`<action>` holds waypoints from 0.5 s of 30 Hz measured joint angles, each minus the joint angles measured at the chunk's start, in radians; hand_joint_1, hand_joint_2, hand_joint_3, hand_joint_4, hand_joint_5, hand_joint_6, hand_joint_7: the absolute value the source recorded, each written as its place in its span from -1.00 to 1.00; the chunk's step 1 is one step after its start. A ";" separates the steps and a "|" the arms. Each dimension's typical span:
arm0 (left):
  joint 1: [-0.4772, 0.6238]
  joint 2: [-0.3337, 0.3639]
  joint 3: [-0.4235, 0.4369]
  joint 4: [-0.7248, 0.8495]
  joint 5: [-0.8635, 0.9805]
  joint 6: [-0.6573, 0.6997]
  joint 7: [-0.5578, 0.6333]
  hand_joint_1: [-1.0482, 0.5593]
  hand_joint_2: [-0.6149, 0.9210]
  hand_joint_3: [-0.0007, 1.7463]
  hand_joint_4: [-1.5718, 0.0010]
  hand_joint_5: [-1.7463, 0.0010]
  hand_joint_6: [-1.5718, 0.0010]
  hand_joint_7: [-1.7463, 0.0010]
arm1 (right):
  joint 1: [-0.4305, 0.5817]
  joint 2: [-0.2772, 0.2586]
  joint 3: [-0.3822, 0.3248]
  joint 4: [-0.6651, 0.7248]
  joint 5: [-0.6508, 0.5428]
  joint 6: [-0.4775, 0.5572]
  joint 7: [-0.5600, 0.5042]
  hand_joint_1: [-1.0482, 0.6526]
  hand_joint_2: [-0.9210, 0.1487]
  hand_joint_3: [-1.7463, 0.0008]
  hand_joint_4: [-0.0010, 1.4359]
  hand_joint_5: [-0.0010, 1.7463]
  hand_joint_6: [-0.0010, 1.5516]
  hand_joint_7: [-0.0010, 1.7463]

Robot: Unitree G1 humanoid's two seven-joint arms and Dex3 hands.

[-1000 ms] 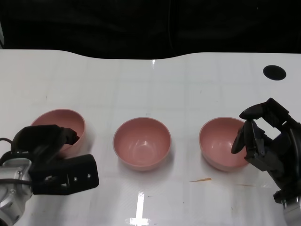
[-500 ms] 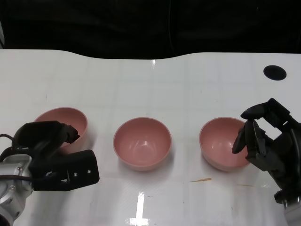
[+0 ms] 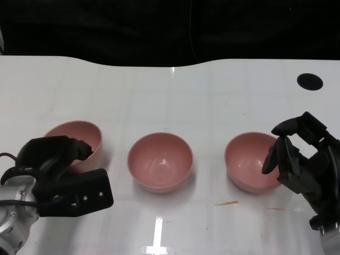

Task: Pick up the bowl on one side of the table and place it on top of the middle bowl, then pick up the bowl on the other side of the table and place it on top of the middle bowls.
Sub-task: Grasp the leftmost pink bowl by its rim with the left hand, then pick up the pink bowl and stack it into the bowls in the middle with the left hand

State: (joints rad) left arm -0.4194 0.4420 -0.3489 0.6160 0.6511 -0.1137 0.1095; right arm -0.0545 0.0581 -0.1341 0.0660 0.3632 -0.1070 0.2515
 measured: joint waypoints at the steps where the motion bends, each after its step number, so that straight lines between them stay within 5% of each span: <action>1: 0.003 0.001 0.003 -0.011 -0.001 0.002 0.000 0.26 1.00 -0.81 -0.09 -0.47 -0.06 -0.18 | 0.000 0.000 0.000 0.000 0.000 0.000 0.000 0.14 -0.43 -0.15 0.16 1.00 -0.02 0.69; 2: 0.007 0.003 0.007 -0.025 -0.001 0.006 -0.003 0.26 1.00 -0.80 0.00 -0.70 0.11 -0.52 | 0.000 0.000 0.000 0.000 0.000 0.000 0.000 0.14 -0.43 -0.15 0.16 1.00 -0.02 0.69; 3: 0.011 0.006 0.010 -0.044 -0.001 0.011 -0.007 0.26 1.00 -0.80 0.04 -0.78 0.18 -0.66 | 0.000 0.000 0.000 0.000 0.000 0.000 0.000 0.14 -0.43 -0.15 0.16 1.00 -0.02 0.69; 6: 0.027 0.020 0.022 -0.108 -0.001 0.033 -0.035 0.25 1.00 -0.77 0.00 -0.44 0.09 -0.27 | 0.000 -0.001 0.000 0.000 0.000 0.002 -0.002 0.13 -0.42 -0.15 0.17 1.00 -0.02 0.69; 9: 0.047 0.032 0.037 -0.175 -0.002 0.061 -0.070 0.23 1.00 -0.78 -0.21 0.49 -0.17 0.67 | -0.001 -0.001 0.000 0.000 0.000 0.002 -0.002 0.14 -0.41 -0.15 0.16 1.00 -0.02 0.68; 11: 0.062 0.041 0.046 -0.229 -0.002 0.083 -0.098 0.24 1.00 -0.78 -0.27 0.75 -0.23 0.88 | -0.001 -0.001 0.000 0.000 -0.001 0.002 -0.001 0.13 -0.43 -0.14 0.16 1.00 -0.03 0.69; 15: 0.088 0.054 0.061 -0.304 -0.003 0.104 -0.138 0.25 1.00 -0.77 -0.35 0.81 -0.29 0.92 | -0.001 -0.002 0.000 0.000 -0.001 0.003 -0.001 0.13 -0.45 -0.13 0.19 0.98 -0.02 0.70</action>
State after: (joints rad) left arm -0.3315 0.4956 -0.2876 0.3120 0.6485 -0.0096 -0.0287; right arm -0.0553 0.0565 -0.1342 0.0658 0.3621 -0.1045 0.2501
